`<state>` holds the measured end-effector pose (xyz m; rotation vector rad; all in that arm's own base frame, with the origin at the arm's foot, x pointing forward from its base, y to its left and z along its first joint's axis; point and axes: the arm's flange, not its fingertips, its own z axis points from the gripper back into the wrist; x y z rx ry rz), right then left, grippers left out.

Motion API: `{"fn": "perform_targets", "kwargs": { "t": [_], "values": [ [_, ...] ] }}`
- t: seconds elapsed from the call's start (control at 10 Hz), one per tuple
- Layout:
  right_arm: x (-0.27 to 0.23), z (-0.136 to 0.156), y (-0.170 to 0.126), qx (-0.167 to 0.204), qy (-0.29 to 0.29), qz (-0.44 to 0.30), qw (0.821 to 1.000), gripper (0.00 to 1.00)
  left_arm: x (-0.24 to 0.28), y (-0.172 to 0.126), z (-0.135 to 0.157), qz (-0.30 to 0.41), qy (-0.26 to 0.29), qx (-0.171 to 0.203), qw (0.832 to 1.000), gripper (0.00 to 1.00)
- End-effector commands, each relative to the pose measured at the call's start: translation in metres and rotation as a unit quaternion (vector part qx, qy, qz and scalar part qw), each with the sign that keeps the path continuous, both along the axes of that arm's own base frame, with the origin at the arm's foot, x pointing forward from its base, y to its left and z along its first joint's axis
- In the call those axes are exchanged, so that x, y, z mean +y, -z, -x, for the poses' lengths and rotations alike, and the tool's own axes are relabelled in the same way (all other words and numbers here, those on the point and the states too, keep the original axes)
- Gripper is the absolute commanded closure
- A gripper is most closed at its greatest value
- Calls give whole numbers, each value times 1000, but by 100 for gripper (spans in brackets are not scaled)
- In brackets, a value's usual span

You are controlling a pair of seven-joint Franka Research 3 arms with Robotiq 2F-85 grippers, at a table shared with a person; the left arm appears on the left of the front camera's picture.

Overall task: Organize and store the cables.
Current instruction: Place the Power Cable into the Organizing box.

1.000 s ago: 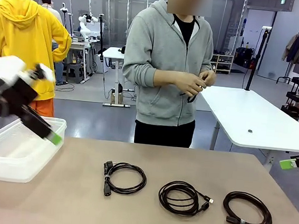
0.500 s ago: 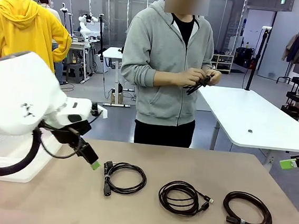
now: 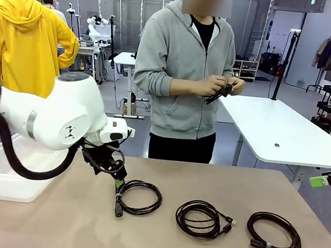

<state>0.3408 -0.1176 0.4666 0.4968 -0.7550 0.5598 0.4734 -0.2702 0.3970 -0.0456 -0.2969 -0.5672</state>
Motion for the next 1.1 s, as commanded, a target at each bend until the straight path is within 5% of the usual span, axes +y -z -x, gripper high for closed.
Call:
{"fn": "perform_targets", "kwargs": {
  "t": [0.0,0.3,1.0],
  "values": [
    [-1,-1,0,-9,-6,-5,1000,0,-24,9,-20,-41,-49,18,998,0],
    [-1,-1,0,-9,-6,-5,1000,0,-28,24,-39,-22,-129,42,991,0],
    [-1,-1,0,-9,-6,-5,1000,0,-19,28,-36,-13,-121,40,992,0]
  ]
}}
